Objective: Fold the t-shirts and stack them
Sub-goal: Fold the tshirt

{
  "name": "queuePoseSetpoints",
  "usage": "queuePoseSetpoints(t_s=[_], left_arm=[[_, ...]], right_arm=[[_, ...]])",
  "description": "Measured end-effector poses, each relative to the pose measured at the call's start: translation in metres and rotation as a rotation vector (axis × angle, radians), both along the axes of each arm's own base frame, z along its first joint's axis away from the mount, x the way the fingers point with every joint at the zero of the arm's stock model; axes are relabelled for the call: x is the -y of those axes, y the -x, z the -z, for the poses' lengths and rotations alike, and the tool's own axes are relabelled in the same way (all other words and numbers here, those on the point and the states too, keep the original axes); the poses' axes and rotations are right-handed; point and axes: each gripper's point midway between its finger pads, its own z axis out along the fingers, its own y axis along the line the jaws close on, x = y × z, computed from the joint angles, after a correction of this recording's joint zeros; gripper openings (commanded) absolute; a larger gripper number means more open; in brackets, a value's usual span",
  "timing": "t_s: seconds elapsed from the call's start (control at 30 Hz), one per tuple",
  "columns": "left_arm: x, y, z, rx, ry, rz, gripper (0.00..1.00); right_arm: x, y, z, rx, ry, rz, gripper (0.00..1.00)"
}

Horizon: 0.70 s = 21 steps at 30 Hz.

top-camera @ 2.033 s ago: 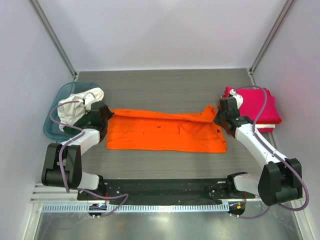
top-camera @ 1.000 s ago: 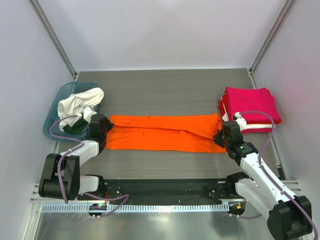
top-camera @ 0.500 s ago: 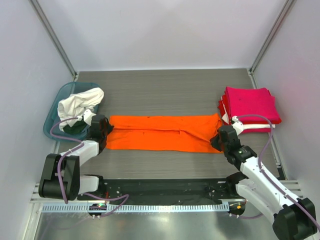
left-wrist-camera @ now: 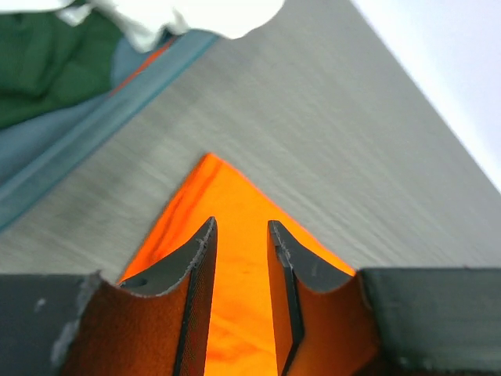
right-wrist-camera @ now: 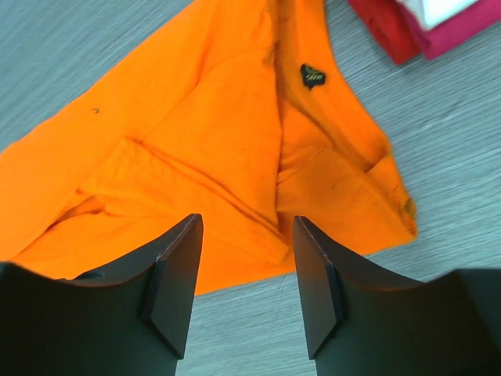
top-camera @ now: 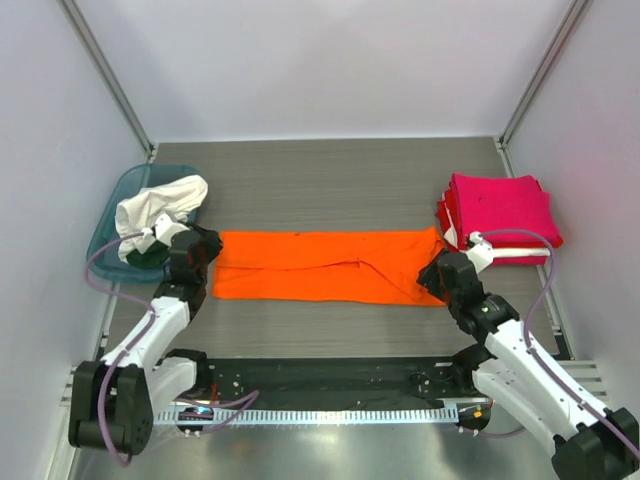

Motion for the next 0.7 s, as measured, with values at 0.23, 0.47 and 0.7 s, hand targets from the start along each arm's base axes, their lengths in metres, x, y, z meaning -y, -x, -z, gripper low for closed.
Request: queuePoseSetpoints(t_s=[0.23,0.47,0.7], left_arm=[[0.078,-0.008,-0.032,0.033,-0.026,0.230,0.36],[0.190,-0.025,-0.029,-0.031,-0.068,0.505,0.36],[0.291,-0.045,-0.018,-0.064,-0.104,0.741,0.35]], right_arm=[[0.006,-0.026,-0.003,-0.094,0.139,0.030,0.54],[0.011,-0.062,-0.005,-0.148,0.196,0.050,0.54],[0.029,-0.099,-0.003,-0.174,0.169,0.106,0.53]])
